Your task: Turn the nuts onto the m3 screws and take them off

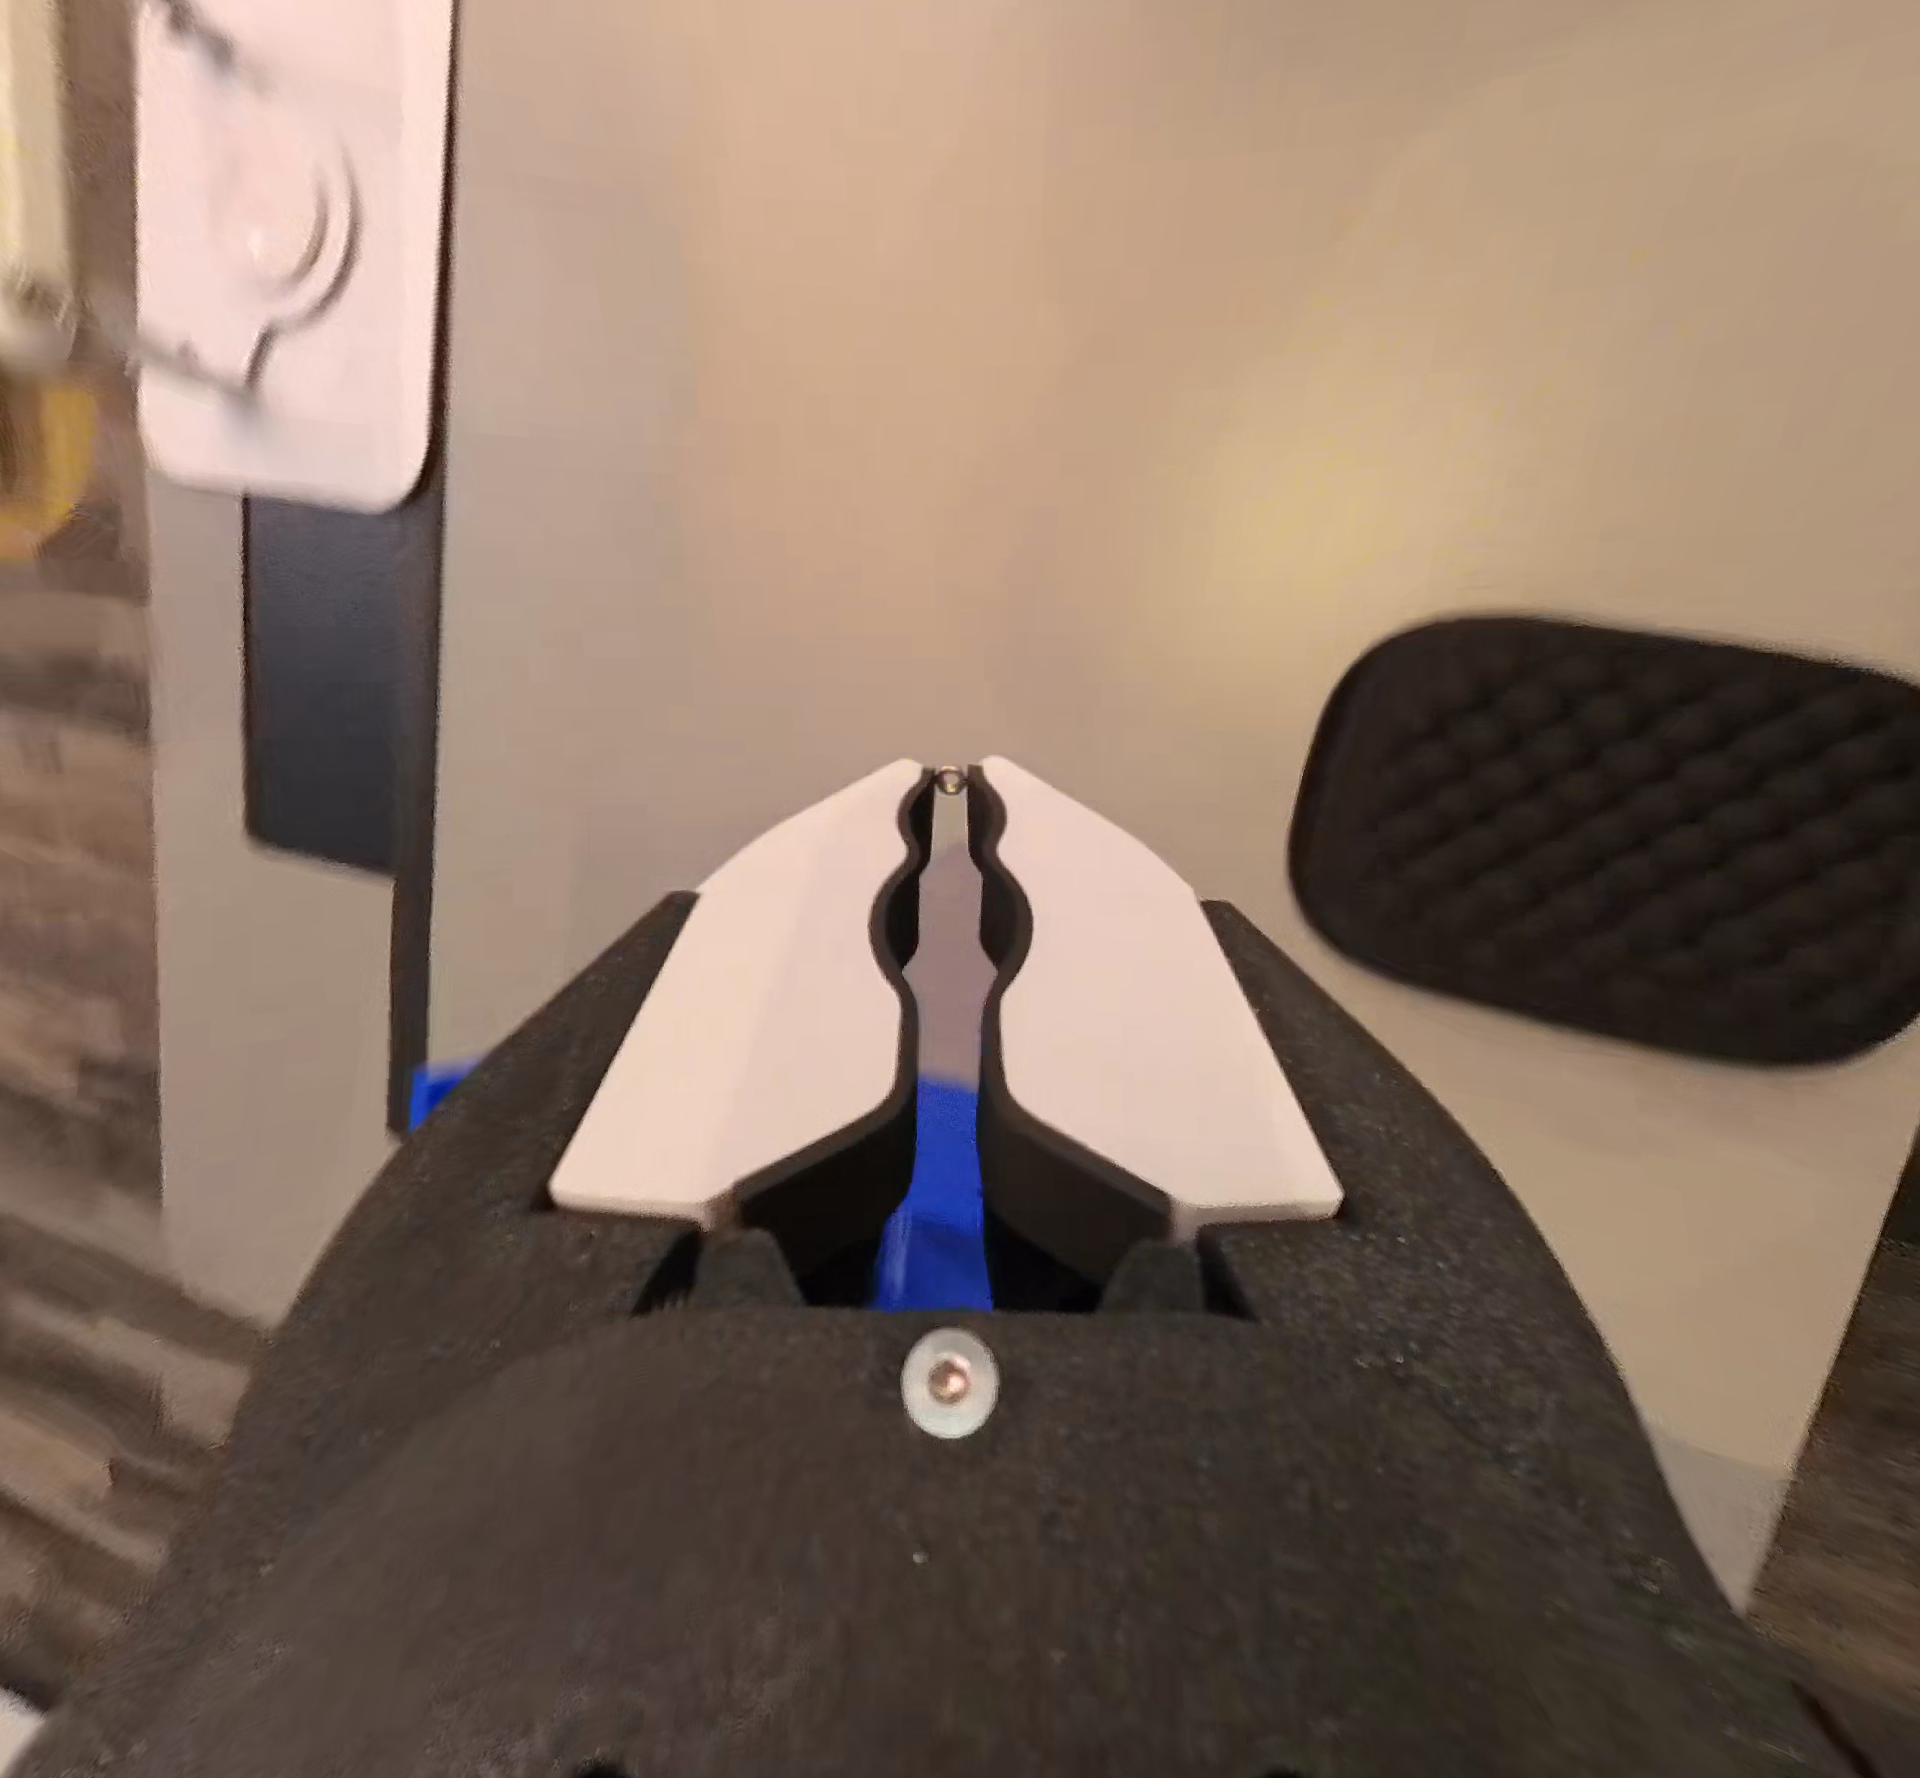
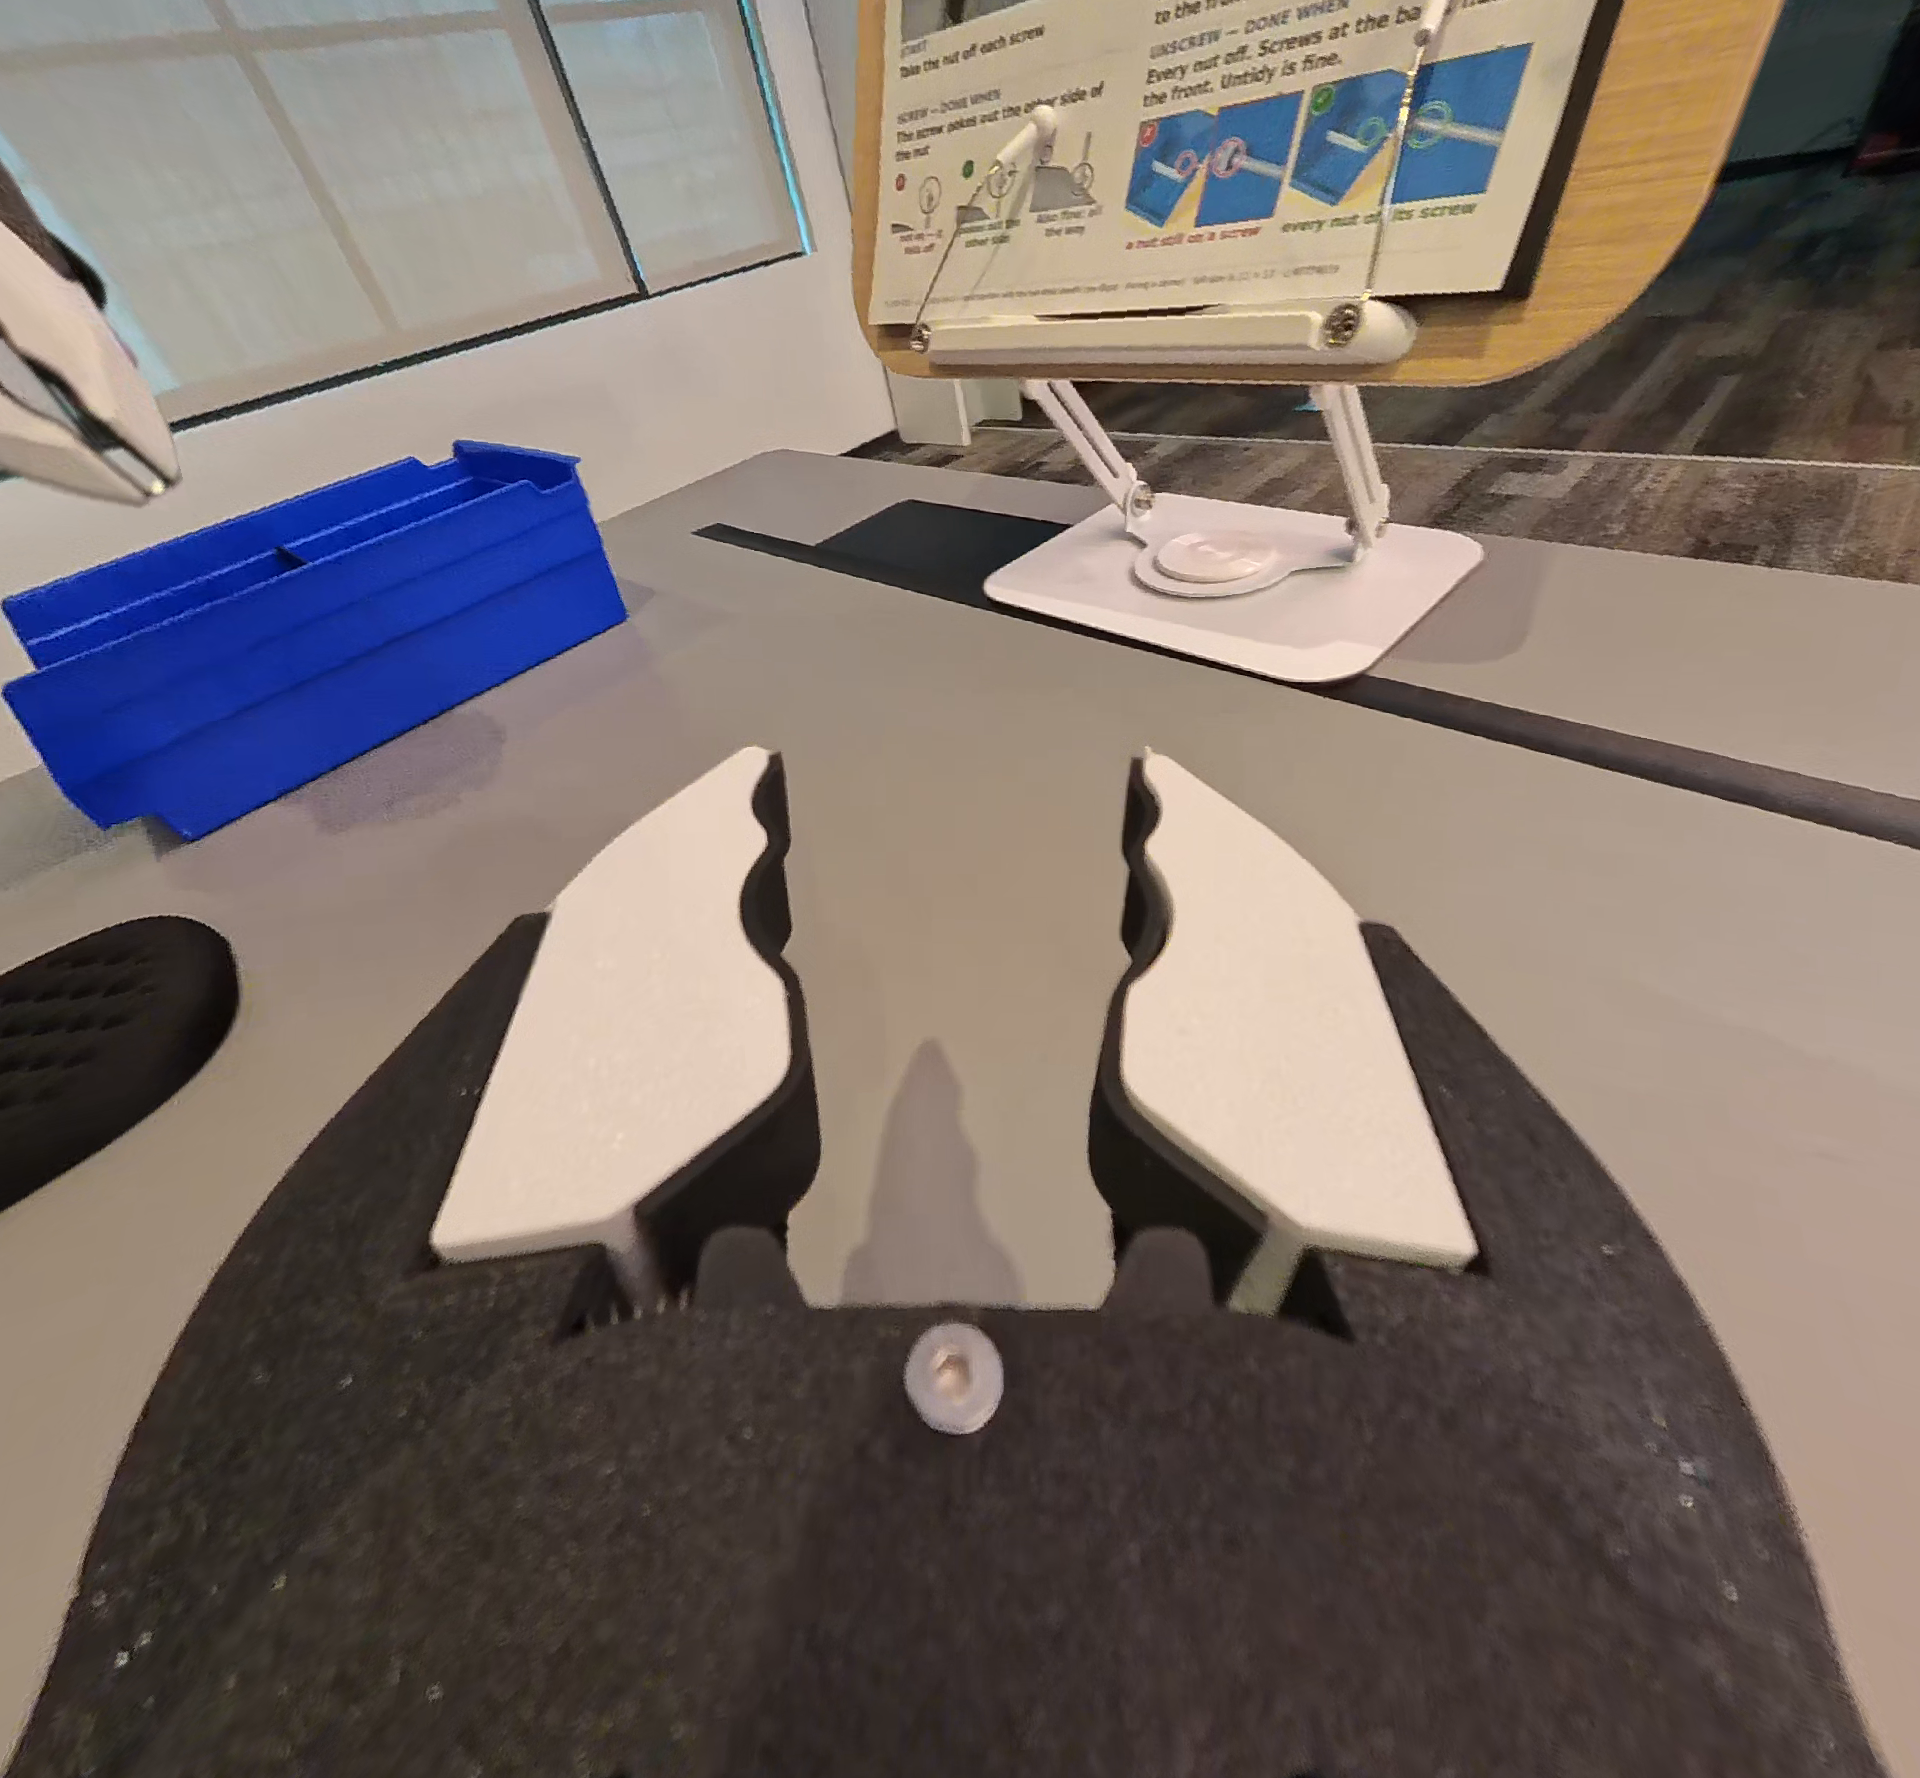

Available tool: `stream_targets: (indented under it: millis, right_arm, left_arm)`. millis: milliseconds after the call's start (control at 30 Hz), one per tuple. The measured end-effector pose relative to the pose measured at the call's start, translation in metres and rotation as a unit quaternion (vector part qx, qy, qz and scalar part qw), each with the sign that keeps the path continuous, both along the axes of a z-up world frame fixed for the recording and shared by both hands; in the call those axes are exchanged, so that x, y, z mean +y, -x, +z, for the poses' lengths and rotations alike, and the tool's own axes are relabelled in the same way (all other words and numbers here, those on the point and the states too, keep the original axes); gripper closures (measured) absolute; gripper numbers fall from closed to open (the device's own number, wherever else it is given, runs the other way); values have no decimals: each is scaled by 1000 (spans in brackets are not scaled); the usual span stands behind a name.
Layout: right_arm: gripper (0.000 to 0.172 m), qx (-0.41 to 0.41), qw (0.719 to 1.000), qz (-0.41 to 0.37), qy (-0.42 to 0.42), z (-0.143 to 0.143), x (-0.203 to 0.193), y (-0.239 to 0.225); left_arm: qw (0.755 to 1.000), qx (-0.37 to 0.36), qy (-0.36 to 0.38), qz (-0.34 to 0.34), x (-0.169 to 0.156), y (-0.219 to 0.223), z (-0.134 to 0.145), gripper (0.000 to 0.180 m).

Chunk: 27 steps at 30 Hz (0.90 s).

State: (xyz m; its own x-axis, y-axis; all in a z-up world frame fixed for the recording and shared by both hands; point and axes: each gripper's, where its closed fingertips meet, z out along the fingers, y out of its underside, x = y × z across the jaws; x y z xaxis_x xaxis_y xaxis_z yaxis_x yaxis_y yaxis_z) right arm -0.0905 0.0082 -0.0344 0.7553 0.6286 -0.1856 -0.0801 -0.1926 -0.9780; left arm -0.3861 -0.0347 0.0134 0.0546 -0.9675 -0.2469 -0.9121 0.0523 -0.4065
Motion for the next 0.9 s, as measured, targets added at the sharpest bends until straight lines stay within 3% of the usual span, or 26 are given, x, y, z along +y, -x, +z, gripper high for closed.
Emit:
stream_targets:
  millis: [33,233,400,600,900]
  right_arm:
    - [110,-2,1000,-7,1,-1,1,-4]
    - [110,-26,996,-75,38,-19,14,-43]
    - [109,-23,993,-103,58,-29,19,-65]
    - [105,-7,992,-120,46,-19,21,-78]
    - [106,28,991,-125,50,-15,22,-89]
  left_arm:
    - [1000,-4,5,-17,-2,-23,-7,174]
    - [994,-21,33,-98,-16,-146,-61,174]
    - [992,2,46,-121,-14,-209,-112,174]
    - [989,41,58,-132,-12,-235,-145,174]
    - [987,66,54,-133,-8,-242,-161,174]
